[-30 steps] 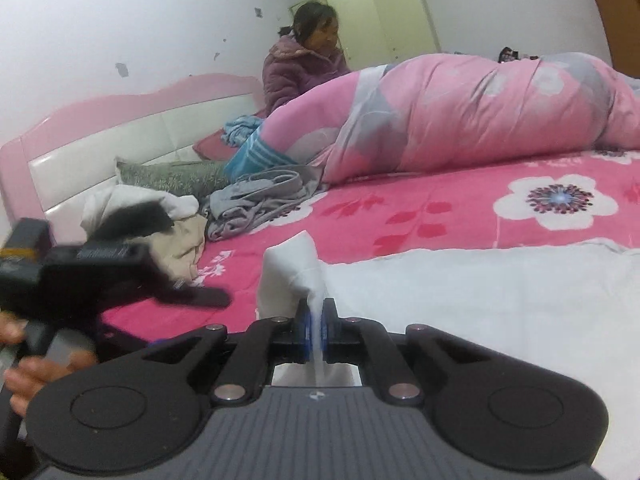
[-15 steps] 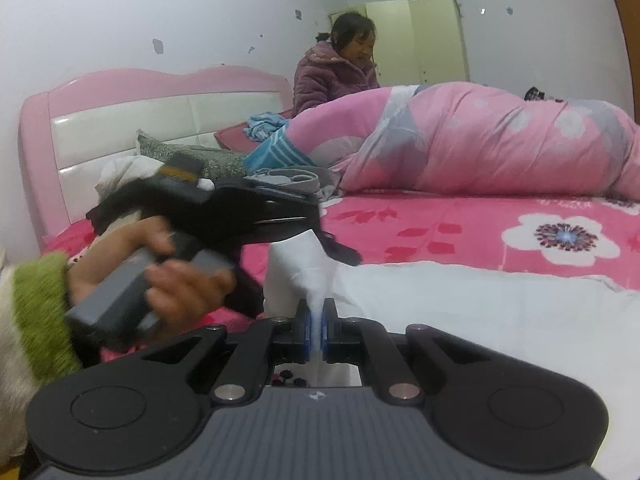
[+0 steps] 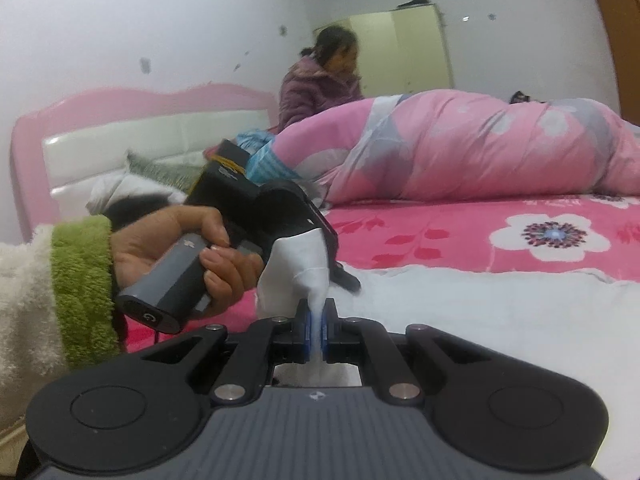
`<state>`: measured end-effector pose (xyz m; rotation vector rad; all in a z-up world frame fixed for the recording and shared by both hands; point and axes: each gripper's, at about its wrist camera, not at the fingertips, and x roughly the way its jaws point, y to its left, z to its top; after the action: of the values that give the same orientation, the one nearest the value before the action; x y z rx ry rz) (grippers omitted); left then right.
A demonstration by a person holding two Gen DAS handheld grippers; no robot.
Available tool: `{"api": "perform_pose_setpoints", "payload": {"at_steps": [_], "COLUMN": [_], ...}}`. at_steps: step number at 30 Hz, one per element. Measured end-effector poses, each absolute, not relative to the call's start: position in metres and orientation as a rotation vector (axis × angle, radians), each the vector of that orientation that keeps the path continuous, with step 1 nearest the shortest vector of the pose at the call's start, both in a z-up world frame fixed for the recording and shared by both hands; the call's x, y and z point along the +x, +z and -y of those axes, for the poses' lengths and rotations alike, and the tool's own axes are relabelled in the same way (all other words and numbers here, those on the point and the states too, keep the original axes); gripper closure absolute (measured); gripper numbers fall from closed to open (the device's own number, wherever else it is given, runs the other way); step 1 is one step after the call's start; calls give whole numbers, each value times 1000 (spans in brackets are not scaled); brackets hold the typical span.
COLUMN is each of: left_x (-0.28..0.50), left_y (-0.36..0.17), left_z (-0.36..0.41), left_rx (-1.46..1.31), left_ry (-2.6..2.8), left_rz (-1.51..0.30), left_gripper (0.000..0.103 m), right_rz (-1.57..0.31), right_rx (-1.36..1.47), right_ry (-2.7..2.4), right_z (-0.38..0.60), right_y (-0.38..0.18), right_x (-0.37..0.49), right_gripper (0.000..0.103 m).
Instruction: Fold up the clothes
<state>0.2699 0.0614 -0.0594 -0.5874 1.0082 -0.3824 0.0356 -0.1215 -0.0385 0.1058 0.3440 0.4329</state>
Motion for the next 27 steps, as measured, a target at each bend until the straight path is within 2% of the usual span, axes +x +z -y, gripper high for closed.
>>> {"api": "perform_pose_setpoints", "payload": {"at_steps": [7, 13, 27], "left_x": [267, 265, 237], "left_y": [-3, 16, -16], "left_z": [18, 100, 270], "left_rx": [-364, -190, 196], "left_ry": [-399, -426, -548], "left_rz": [-943, -932, -945], "left_gripper": [103, 103, 103], "right_rz": [-268, -203, -163], "right_rx": [194, 279, 442], "right_ry": [329, 206, -60], "right_z": [159, 200, 302], "right_y": [-33, -33, -72], "right_x": [25, 12, -12], "right_gripper": [99, 99, 99]}}
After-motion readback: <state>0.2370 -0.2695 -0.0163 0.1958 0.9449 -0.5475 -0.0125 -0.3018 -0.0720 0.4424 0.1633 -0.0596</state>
